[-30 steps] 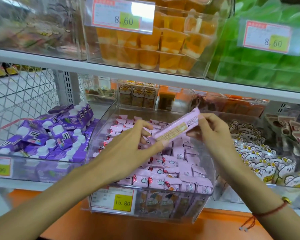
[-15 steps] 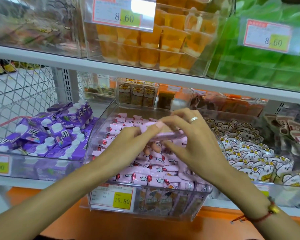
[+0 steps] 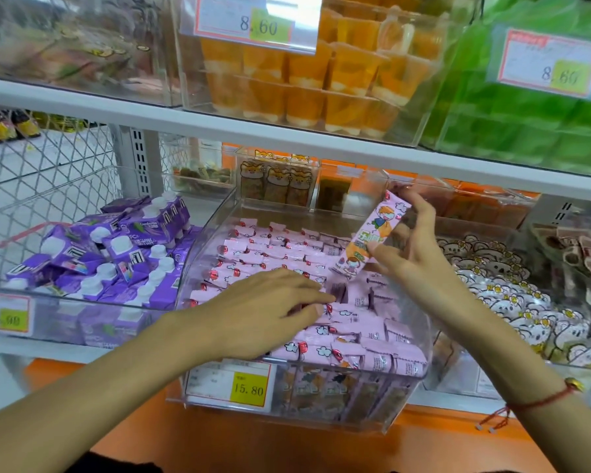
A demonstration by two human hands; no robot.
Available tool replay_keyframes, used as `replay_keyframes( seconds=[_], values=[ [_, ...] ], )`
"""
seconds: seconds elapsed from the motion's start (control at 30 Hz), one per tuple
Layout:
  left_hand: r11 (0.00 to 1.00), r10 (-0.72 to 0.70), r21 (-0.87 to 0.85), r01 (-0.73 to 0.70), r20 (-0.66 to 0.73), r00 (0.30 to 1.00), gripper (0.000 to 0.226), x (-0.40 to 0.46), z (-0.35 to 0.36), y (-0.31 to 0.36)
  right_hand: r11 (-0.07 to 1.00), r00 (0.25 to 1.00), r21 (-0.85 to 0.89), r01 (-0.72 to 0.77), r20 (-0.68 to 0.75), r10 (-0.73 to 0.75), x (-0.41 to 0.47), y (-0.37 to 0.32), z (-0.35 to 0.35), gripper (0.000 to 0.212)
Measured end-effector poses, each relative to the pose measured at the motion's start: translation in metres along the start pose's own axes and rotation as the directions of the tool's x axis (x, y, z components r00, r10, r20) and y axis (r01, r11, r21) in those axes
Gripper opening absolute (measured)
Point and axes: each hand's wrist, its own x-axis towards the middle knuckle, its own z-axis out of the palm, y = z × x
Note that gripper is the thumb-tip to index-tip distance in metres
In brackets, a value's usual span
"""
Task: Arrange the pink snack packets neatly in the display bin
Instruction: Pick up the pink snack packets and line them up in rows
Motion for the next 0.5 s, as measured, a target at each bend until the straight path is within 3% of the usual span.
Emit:
replay_keyframes(
  seconds=[0.13,0.27,0.4,0.5],
  values=[
    [1.0,-0.008,0.003,0.008,-0.004,1.0,0.042,0.0,-0.003,-0.001,0.965,0.996,-0.248,0.086,0.055,-0.074,0.0,0.002,0.01,0.059],
    [0.998,-0.033,-0.045,0.033,0.016,0.999,0.04,0.0,-0.004,0.0,0.92,0.968,-0.367,0.137,0.247,-0.045,-0.003,0.003,0.011,0.045],
    [0.998,-0.033,-0.06,0.034,0.019,0.999,0.041,-0.001,-0.004,-0.001,0.701,0.962,-0.663,0.262,0.24,-0.132,0.001,0.004,-0.003,0.037],
    [0.998,-0.023,-0.056,0.022,-0.001,1.0,0.04,0.0,-0.004,0.0,0.599,0.962,-0.757,0.262,0.255,-0.098,0.0,0.004,-0.003,0.034]
  ],
)
